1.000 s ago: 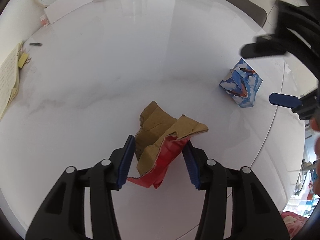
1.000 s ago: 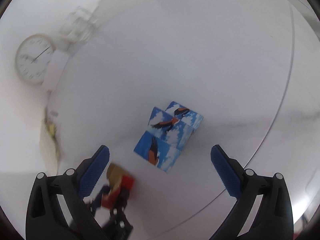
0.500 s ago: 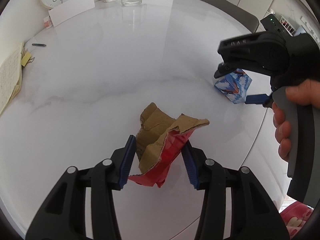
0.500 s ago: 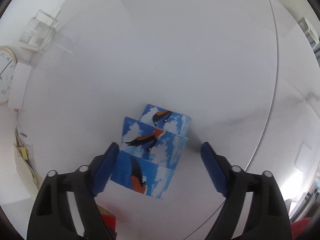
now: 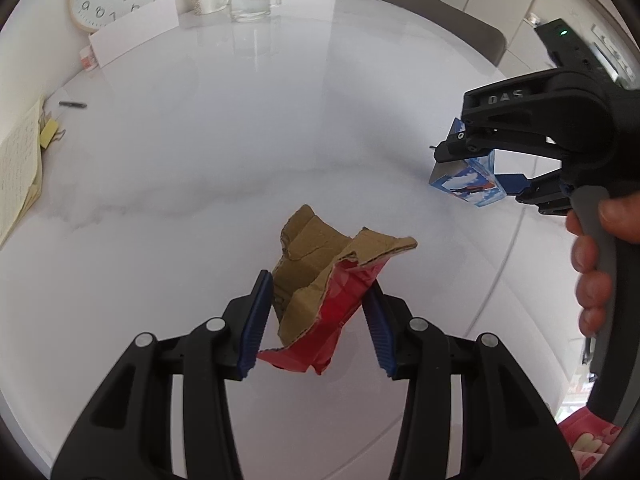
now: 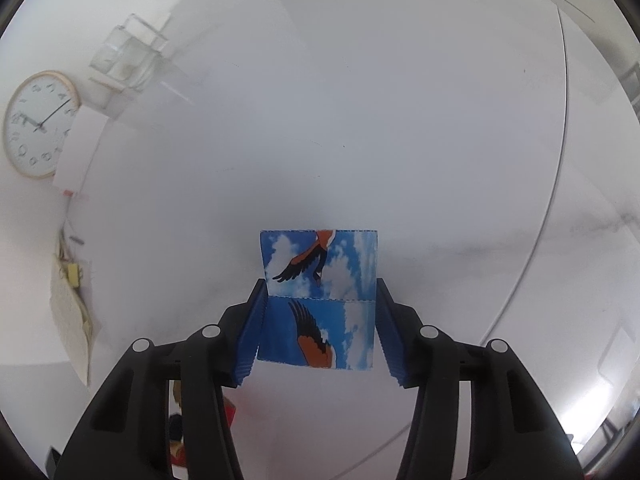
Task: Collect trash
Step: 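Carry the wrapper and tissue box to the wastebasket and release both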
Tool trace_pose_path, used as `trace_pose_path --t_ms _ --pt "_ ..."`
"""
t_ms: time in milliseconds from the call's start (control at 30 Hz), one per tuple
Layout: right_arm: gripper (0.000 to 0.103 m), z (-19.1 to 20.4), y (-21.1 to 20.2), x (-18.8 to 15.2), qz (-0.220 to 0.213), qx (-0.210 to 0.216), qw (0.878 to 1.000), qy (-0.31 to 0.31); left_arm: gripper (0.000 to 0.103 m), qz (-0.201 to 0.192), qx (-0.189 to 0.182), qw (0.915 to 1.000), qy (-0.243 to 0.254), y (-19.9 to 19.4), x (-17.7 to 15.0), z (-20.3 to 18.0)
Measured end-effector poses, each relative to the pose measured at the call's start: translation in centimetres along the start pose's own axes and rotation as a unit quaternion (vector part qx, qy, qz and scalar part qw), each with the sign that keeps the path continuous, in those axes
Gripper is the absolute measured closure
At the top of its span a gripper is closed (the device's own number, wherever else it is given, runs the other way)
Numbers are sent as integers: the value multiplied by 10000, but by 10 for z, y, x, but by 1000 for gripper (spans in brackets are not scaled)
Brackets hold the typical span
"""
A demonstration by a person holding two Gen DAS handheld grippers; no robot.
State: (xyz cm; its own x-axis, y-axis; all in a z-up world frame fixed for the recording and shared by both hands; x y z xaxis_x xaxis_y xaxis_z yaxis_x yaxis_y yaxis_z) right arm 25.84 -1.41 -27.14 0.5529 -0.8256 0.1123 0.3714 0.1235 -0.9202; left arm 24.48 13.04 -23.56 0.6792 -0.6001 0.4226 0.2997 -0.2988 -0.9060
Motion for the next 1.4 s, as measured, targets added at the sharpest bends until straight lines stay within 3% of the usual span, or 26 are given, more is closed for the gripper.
trace_pose_path --t_ms 133,300,600,900,1133,1233,1300,1333,1400 --pt "51 -17 -42 -18 -171 206 9982 -532 58 -89 -50 9998 184 -20 0 -21" --pt "51 -74 -100 -57 -462 287 9911 -1215 58 -159 -163 9992 342 -47 -9 -61" --pt "51 -197 -155 -87 -784 184 9891 -1230 58 -248 -501 9943 908 -74 -18 -158" --pt "51 -307 -205 -78 -1204 -81 9847 -1254 58 -78 -882 9834 1585 -72 -22 -284" --pt "51 -394 -249 -46 -1452 -129 9786 -1449 58 256 -1339 9771 1634 -48 -21 -396" --pt "51 -425 -261 -30 -1481 -87 9767 -1550 58 339 -1317 9751 1752 -30 -24 -439" --pt "51 -436 -264 -22 -1451 -61 9755 -1655 44 432 -1245 9764 1708 -18 -26 -460" --pt "51 -442 -264 -18 -1420 -40 9750 -1710 30 470 -1199 9781 1638 -15 -27 -466" --pt "51 -452 -266 -13 -1359 8 9735 -1839 25 374 -1134 9836 1352 -17 -26 -474"
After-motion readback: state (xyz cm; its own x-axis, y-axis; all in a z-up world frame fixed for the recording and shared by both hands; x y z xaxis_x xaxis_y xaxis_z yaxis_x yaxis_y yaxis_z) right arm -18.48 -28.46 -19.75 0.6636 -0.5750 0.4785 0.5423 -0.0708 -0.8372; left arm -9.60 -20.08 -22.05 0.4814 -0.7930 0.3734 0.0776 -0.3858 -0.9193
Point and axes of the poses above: each gripper's, at about its wrist camera, not at the fingertips, and y roughly the way its jaws point, z to its left, x to its top, the point moved 4 cm from there along y, roughly the way its jaws point, and after that the axes turned 12 degrees about y, right-handed, at the moved point
